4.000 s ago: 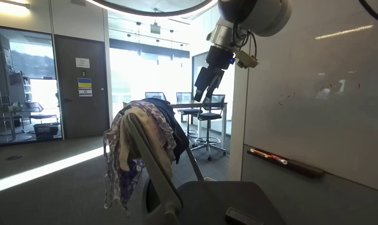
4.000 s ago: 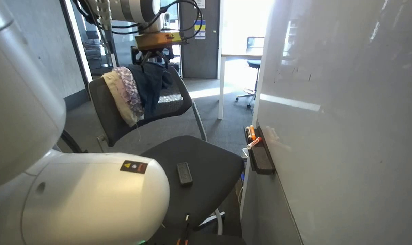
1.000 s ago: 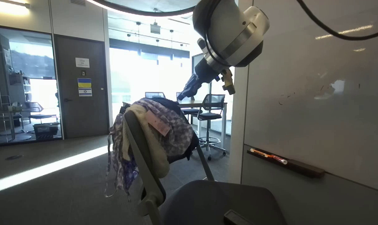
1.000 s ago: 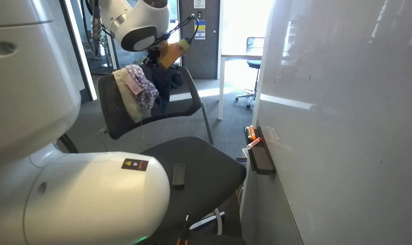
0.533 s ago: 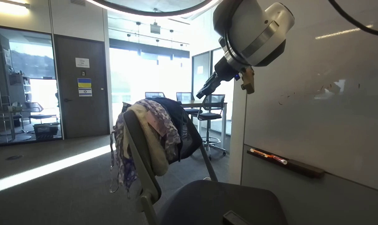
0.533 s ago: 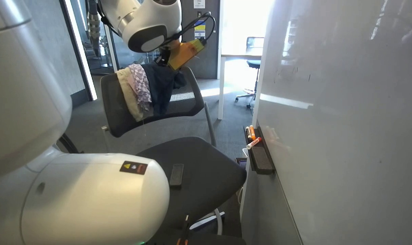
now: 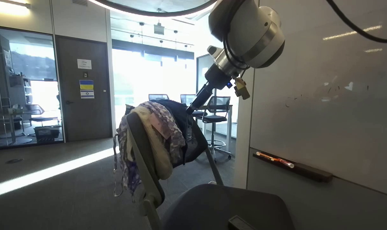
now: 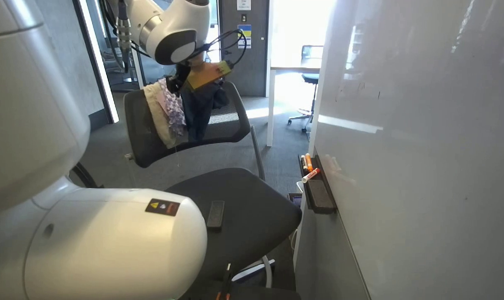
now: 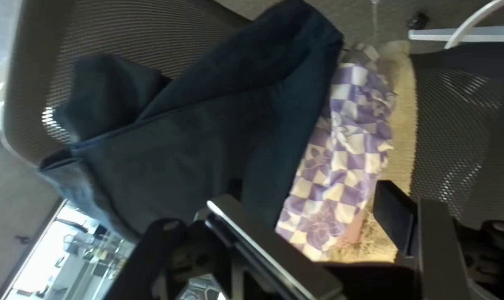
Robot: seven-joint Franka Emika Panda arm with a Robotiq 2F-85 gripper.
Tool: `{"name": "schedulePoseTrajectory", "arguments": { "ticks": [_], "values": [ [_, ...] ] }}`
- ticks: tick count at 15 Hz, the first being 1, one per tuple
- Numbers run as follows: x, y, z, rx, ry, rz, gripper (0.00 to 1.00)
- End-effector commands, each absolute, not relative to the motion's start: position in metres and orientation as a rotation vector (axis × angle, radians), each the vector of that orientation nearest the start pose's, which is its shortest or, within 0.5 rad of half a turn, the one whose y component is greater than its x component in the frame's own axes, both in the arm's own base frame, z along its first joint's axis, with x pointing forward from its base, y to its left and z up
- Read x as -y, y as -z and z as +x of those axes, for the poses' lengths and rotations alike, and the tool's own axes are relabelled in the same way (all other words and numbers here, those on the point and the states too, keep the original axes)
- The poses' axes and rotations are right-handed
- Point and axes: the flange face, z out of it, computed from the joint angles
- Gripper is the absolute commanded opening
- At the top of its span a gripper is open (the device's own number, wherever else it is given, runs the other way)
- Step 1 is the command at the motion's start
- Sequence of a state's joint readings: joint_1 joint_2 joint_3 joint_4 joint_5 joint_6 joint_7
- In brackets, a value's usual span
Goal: Take the clothing off of the backrest of the chair
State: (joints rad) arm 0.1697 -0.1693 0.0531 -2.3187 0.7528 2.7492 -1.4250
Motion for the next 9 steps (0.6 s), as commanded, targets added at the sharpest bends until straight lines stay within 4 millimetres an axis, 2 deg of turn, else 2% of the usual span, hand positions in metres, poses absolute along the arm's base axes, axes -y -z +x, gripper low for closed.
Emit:
{"name": "schedulePoseTrajectory", "arguments": {
  "ticks": [1, 5, 9],
  "values": [
    [-0.111, -0.482, 0.545, 1.357, 0.962, -2.381, 1.00],
    [-0.132, -0.484, 0.572, 1.292, 0.986, -2.402, 1.00],
    [-0.153, -0.459, 0.595, 1.236, 0.948, -2.446, 1.00]
  ]
}}
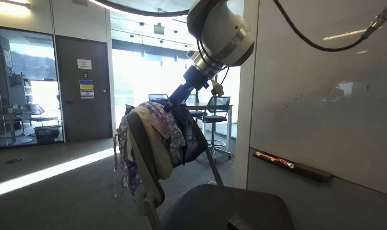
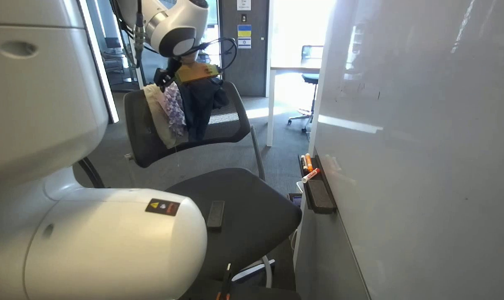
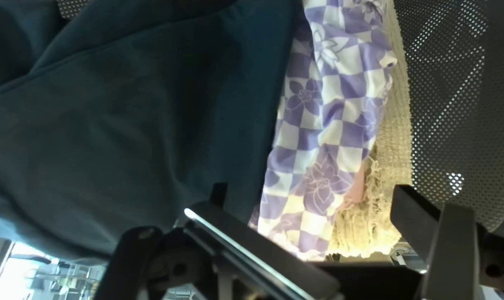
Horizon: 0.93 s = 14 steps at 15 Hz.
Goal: Take the clothing off of the backrest of the chair
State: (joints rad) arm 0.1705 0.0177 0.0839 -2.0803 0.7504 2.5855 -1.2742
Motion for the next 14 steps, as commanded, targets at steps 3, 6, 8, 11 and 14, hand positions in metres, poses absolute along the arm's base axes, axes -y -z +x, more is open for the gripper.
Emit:
{"name": "schedulePoseTrajectory", "arguments": {
  "ticks": [3, 6, 8, 11, 14],
  "values": [
    [-0.163, -0.444, 0.606, 1.224, 1.016, -2.494, 1.00],
    [-0.160, -0.438, 0.605, 1.203, 1.111, -2.556, 1.00],
    [-0.153, -0.431, 0.601, 1.177, 1.143, -2.601, 1.00],
    [-0.147, -0.416, 0.599, 1.159, 1.111, -2.632, 1.00],
    [-0.147, -0.410, 0.596, 1.165, 1.086, -2.616, 0.66]
  ]
}}
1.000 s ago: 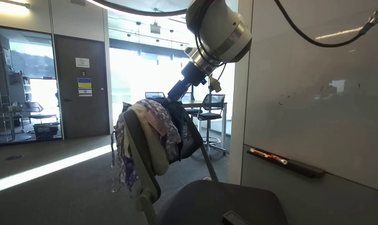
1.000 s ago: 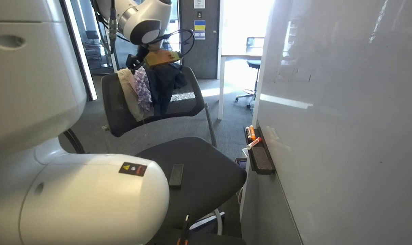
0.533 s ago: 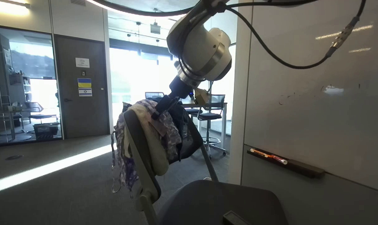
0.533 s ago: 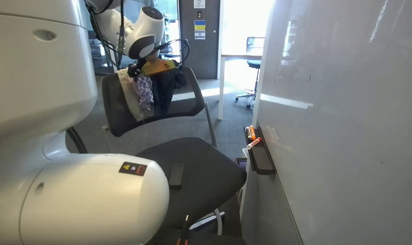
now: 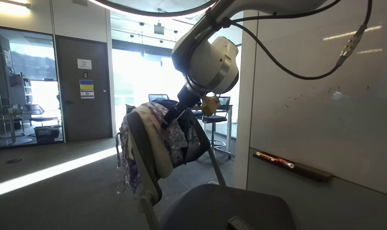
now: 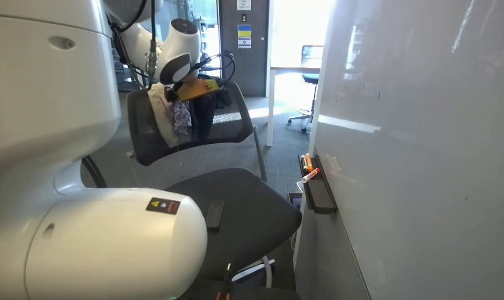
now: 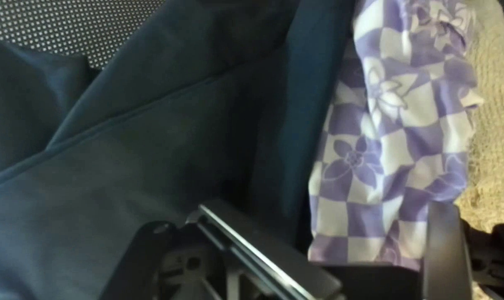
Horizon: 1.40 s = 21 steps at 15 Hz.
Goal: Take the clothing off of the backrest of the chair
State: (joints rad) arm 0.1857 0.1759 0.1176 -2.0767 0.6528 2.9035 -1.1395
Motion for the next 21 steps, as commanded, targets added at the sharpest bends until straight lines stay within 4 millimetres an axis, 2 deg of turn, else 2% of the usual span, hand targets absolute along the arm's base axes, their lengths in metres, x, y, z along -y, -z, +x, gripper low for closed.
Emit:
{"name": "schedulePoseTrajectory", "arguments": {
  "ticks": [1, 7, 10, 15, 19, 21],
  "values": [
    [-0.146, -0.409, 0.596, 1.171, 1.095, -2.622, 0.58],
    [-0.139, -0.412, 0.596, 1.131, 1.125, -2.639, 0.13],
    [-0.138, -0.417, 0.594, 1.101, 1.130, -2.623, 0.02],
    [-0.138, -0.459, 0.587, 0.979, 1.269, -2.543, 0.07],
    [-0.111, -0.500, 0.573, 0.829, 1.423, -2.540, 0.05],
    [-0.090, -0.510, 0.564, 0.764, 1.465, -2.573, 0.04]
  ]
}}
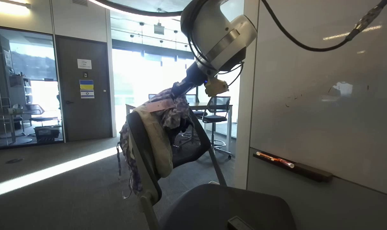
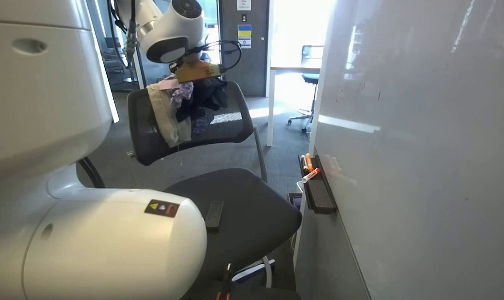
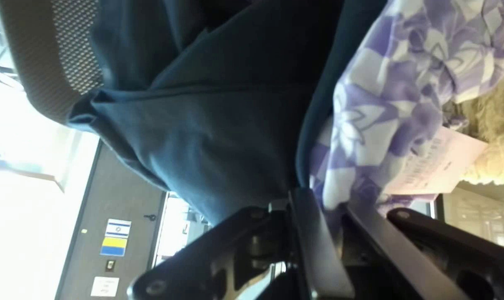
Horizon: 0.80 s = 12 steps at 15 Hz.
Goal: Take the clothing off of the backrest of the chair
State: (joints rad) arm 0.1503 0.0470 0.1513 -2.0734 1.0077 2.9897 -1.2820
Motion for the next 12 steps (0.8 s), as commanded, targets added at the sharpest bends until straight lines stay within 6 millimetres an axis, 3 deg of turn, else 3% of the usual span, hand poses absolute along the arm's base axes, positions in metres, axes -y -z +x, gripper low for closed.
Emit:
{"name": "schedulePoseTrajectory", "arguments": {
  "ticks": [1, 4, 8, 12],
  "values": [
    [-0.077, -0.513, 0.559, 0.737, 1.487, -2.594, 0.04],
    [-0.036, -0.519, 0.537, 0.600, 1.568, -2.680, 0.04],
    [0.024, -0.516, 0.489, 0.355, 1.657, -2.807, 0.04],
    [0.053, -0.495, 0.451, 0.376, 1.538, -2.869, 0.05]
  ]
}}
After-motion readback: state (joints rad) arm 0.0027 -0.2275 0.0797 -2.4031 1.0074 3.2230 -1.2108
